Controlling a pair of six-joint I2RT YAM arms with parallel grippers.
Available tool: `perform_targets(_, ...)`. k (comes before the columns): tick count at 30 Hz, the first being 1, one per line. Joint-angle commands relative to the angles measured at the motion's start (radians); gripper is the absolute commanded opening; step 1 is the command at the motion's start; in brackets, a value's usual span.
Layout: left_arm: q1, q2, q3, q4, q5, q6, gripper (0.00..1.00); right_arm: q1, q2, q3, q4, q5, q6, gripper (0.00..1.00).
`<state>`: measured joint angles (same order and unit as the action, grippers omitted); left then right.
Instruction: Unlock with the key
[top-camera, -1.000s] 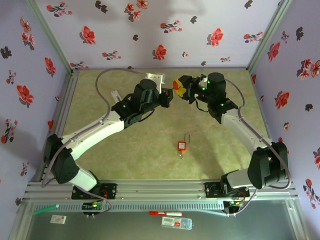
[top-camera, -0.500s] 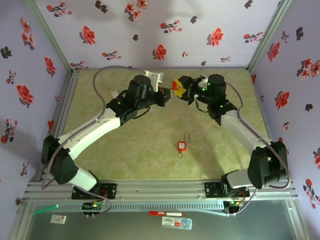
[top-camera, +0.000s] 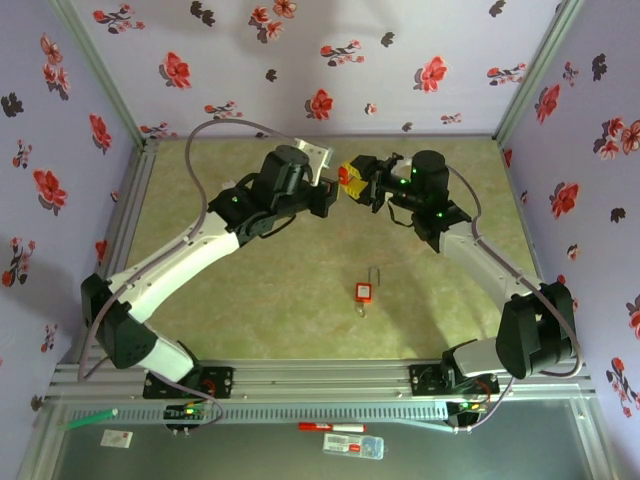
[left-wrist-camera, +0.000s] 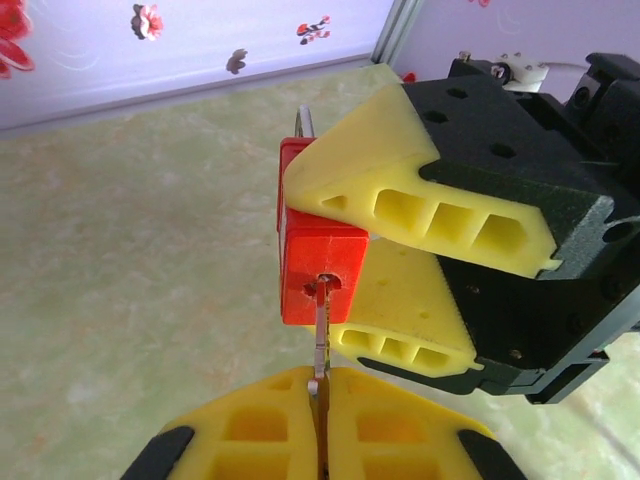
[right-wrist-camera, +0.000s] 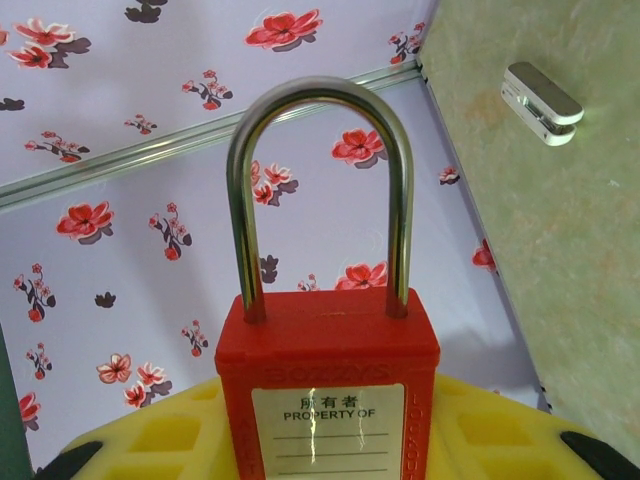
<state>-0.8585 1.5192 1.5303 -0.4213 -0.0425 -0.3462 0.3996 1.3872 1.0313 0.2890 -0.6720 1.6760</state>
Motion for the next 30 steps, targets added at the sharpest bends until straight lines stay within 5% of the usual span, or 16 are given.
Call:
perform_targets(1, -0.070, 0.021, 0.071, 0.078, 0.020, 0.096, 0.00, 0.058, -0.013, -0.002, -0.009, -0.061, -0.017, 0.00)
perform_targets(12, -0.091, 0.017, 0.093, 0.052, -0.032, 0.231, 0.00, 0.059, -0.007, 0.011, -0.036, -0.072, -0.039, 0.00)
perform_targets(22, -0.019, -0.002, -0.044, 0.322, 0.180, -0.167, 0.00, 0.061, -0.020, 0.044, -0.079, -0.061, -0.083, 0.00)
perform_targets(30, -0.002, -0.030, -0.133, 0.417, 0.208, -0.240, 0.00, 0.062, -0.024, 0.050, -0.096, -0.089, -0.070, 0.00)
